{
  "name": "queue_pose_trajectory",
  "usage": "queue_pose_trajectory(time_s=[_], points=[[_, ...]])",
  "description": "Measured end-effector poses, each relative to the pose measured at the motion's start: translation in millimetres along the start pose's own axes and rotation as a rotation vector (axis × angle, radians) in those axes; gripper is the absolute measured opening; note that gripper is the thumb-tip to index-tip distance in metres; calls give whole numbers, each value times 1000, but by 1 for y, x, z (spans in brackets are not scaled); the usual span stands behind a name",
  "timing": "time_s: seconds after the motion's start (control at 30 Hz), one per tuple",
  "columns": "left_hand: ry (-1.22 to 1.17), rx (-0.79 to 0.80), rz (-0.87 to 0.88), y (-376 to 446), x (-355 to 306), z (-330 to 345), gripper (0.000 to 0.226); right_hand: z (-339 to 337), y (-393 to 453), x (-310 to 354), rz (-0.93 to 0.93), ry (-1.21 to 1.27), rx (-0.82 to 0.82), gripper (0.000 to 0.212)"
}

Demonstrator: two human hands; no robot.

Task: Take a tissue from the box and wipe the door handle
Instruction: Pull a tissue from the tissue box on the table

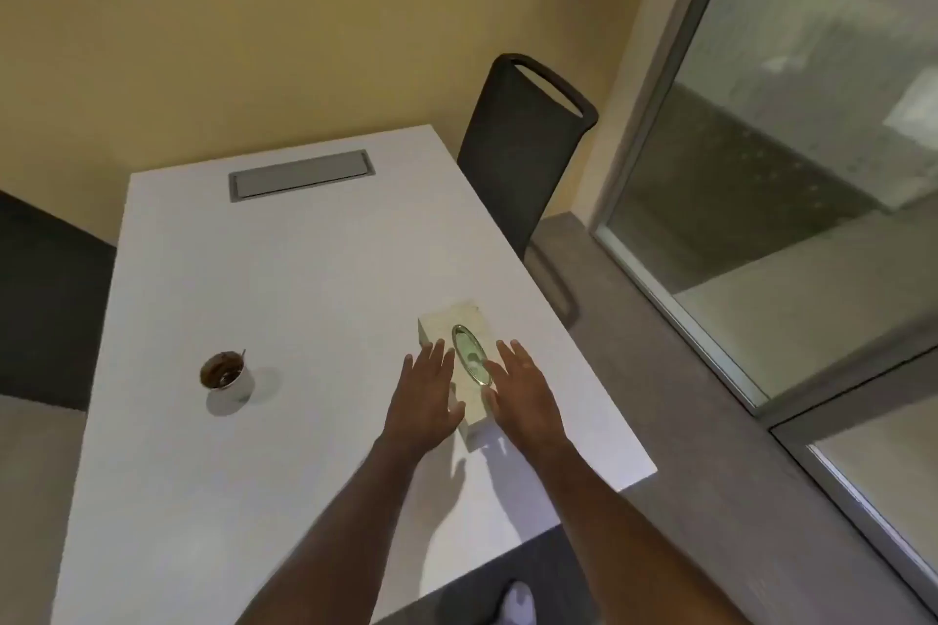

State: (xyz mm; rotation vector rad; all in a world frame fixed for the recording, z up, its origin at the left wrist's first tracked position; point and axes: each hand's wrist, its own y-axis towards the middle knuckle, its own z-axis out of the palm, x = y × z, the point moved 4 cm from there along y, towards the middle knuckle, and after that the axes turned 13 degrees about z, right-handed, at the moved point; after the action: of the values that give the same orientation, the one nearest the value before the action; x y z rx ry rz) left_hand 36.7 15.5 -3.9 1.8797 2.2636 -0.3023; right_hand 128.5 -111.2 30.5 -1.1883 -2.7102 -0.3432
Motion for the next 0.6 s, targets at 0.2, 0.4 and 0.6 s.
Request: queue_pose_trajectory(time_s=[0.2, 0.4, 0.6], points=[[10, 143, -94, 26, 19, 45, 86, 64, 60, -28, -1, -38, 250, 34], [-23, 169, -122, 40, 23, 70, 81, 97, 103, -32, -105, -100, 353, 34], [-19, 106, -125, 42, 22, 76, 77, 110, 124, -16, -241, -264, 364, 42]])
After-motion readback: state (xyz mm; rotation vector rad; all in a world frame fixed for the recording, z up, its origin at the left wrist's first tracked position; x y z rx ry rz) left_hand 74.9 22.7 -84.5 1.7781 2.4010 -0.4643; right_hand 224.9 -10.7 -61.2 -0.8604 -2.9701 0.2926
